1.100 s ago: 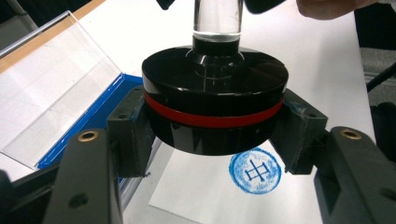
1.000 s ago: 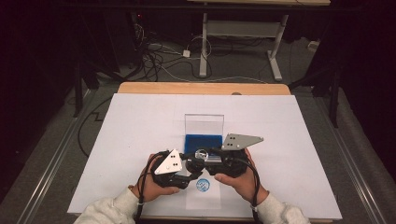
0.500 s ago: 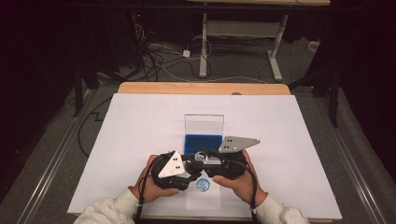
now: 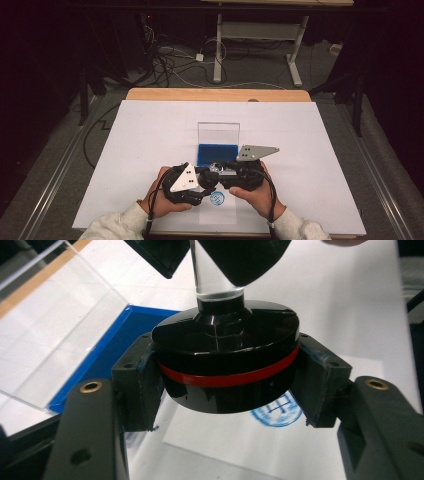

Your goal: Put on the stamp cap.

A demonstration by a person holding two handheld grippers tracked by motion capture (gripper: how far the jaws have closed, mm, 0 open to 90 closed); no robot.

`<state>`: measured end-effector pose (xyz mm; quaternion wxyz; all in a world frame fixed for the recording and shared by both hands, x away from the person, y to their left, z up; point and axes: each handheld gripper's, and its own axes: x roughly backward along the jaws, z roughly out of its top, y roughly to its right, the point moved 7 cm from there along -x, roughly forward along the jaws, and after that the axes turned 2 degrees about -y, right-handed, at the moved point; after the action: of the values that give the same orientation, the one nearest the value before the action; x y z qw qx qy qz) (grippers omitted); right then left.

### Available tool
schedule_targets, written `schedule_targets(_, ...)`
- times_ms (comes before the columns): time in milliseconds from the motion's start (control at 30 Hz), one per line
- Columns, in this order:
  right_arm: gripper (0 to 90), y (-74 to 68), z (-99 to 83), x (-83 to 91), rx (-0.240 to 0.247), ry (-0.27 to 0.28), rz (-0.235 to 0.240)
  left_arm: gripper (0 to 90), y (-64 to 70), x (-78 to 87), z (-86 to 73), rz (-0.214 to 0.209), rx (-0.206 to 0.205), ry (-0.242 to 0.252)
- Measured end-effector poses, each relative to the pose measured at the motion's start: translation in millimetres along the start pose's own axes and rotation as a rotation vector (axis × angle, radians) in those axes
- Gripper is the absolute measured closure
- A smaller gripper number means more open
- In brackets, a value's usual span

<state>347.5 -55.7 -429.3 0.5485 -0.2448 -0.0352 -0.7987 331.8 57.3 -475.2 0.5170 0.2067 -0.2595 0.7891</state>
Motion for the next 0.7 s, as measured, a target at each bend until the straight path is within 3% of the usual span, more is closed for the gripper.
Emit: schedule_targets(700, 56.6, -1.6, 2.6, 2.1, 0.048, -0.012, -0.045, 35.3, -2.5, -6.1, -0.8, -0.009, 0.027, 0.032)
